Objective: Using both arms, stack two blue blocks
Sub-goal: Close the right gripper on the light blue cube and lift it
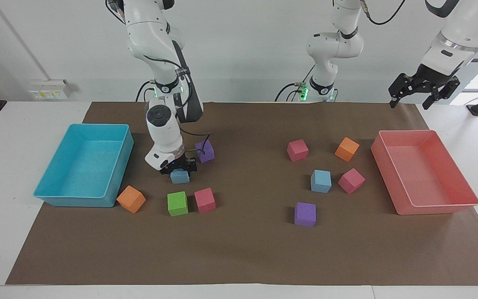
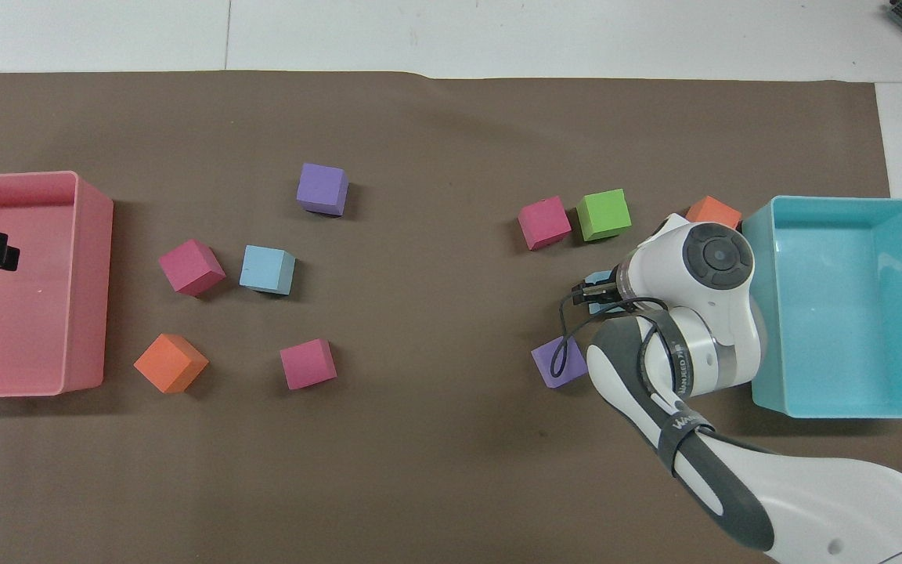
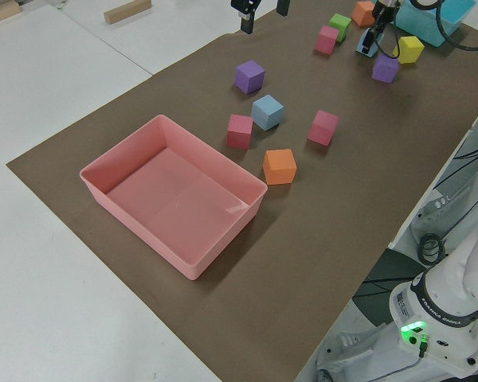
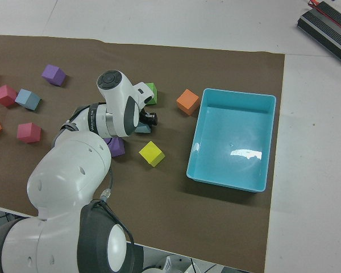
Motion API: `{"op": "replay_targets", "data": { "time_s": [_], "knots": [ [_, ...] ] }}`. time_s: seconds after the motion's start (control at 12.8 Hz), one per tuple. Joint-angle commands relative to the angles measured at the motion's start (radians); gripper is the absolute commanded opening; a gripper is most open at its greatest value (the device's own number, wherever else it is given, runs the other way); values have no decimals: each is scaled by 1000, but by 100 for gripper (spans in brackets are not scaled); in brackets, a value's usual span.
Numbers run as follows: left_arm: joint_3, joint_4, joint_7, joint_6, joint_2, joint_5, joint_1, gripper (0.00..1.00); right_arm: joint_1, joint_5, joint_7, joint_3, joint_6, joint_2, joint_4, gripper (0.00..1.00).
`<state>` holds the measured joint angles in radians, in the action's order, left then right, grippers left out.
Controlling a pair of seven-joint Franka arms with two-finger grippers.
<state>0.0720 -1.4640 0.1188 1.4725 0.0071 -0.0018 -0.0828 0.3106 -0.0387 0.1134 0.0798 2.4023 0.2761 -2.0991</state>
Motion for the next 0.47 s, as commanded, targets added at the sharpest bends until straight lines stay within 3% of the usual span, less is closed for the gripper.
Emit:
{"op": "replay_targets", "data": {
  "time_s": [0.0, 0.39],
  "knots": [
    [-11, -1, -2, -18, -12, 17, 15, 100, -4, -18, -1, 2, -78, -32, 56, 0],
    [-11, -1, -2, -18, -12, 16, 15, 100, -2, -9, 6, 2, -213, -57, 152, 0]
  ]
}}
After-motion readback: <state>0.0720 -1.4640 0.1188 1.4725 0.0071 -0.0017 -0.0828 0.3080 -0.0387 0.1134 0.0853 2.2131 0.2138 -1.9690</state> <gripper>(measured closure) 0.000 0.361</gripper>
